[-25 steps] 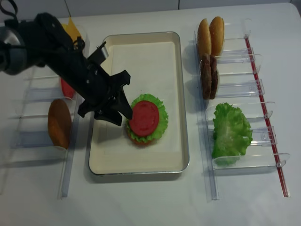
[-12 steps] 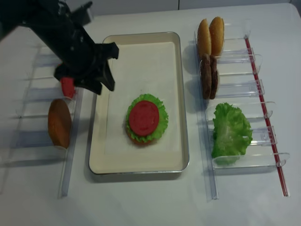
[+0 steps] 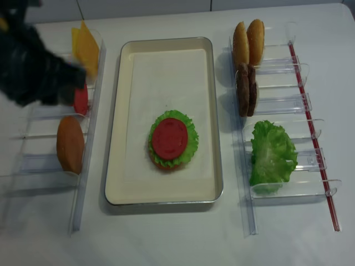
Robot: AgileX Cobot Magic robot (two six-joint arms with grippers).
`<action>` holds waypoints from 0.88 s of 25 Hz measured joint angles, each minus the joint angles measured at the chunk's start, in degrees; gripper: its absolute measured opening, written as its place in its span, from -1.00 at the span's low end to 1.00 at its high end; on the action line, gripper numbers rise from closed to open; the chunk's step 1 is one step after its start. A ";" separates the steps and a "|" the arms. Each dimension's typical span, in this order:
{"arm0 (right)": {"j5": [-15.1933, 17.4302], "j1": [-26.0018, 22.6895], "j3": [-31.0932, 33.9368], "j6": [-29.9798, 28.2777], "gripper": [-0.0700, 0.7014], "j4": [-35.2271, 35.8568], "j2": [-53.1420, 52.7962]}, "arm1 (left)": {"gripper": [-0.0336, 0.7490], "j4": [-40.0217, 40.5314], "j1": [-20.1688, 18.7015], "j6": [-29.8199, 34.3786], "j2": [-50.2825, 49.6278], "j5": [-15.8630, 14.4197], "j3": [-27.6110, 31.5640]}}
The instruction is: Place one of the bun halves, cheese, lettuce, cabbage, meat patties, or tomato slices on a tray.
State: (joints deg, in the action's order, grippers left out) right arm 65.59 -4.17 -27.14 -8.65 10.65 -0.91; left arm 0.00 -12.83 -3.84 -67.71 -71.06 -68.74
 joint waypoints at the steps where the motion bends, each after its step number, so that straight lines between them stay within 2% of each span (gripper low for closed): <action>1: 0.00 0.00 0.00 0.00 -0.23 0.00 0.00 | -0.22 0.00 0.00 0.00 2.96 -0.12 1.96; 9: 0.00 0.00 0.00 0.00 -0.23 0.00 0.00 | -0.22 0.00 0.00 -0.13 24.01 -0.90 11.90; 22: 0.00 0.00 0.00 0.00 -0.23 0.00 0.00 | -0.29 1.04 0.00 -0.16 49.20 -1.62 25.60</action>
State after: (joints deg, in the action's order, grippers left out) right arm 65.59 -4.17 -27.14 -8.65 10.65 -0.91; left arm 1.04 -12.83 -4.00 -18.51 -72.68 -43.14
